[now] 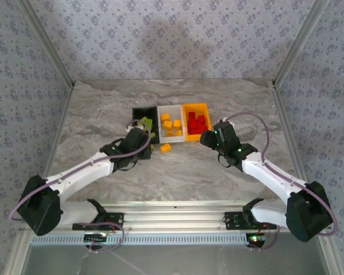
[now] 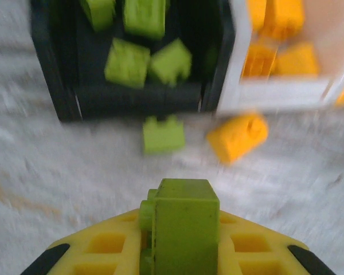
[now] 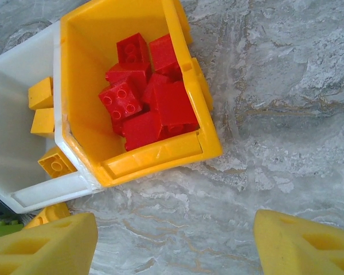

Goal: Sort the legos into containers by color

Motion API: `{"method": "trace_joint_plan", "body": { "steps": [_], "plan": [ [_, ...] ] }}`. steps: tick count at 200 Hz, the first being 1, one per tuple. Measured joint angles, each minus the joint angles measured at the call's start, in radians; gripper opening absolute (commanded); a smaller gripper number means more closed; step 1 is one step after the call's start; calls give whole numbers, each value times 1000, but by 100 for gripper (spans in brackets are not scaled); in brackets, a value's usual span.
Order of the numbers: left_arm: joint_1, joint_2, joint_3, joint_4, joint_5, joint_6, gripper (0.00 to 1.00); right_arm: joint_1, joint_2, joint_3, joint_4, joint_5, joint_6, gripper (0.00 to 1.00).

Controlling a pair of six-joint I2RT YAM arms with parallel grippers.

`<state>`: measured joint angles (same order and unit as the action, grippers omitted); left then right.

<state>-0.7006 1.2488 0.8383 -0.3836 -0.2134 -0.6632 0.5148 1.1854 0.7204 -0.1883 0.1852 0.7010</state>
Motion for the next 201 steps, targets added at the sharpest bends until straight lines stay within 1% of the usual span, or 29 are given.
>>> {"method": "trace_joint_plan", "body": {
  "steps": [20, 45, 78, 95, 104, 109, 127, 140, 151, 161, 182, 201],
  "plan": [
    [72, 77, 116, 9, -3, 24, 17, 1, 0, -3, 1, -6, 3, 74],
    [144, 241, 256, 35, -3, 53, 17, 9, -4, -4, 2, -17, 3, 74],
    [185, 452, 406, 35, -4, 88, 16, 26, -23, -13, 6, -28, 3, 74],
    [197, 533, 468, 26, -3, 99, 19, 32, -29, -21, 6, -32, 3, 74],
    [204, 568, 496, 16, -3, 103, 22, 34, -32, -23, 5, -32, 3, 74],
    [206, 582, 509, 13, -3, 106, 26, 34, -33, -24, 5, -33, 3, 74],
    [214, 621, 548, -3, -4, 111, 44, 37, -38, -24, 5, -33, 3, 74],
    [216, 634, 565, -9, -3, 116, 55, 39, -44, -24, 5, -33, 2, 75],
    [216, 634, 568, -11, 0, 124, 62, 40, -49, -24, 5, -33, 2, 75],
    [216, 632, 569, -10, 4, 117, 66, 41, -52, -24, 5, -33, 2, 75],
    [210, 606, 554, -9, 16, 117, 71, 43, -56, -24, 5, -33, 2, 75],
    [192, 518, 481, 2, 19, 113, 76, 44, -63, -24, 5, -33, 2, 75]
  ]
}}
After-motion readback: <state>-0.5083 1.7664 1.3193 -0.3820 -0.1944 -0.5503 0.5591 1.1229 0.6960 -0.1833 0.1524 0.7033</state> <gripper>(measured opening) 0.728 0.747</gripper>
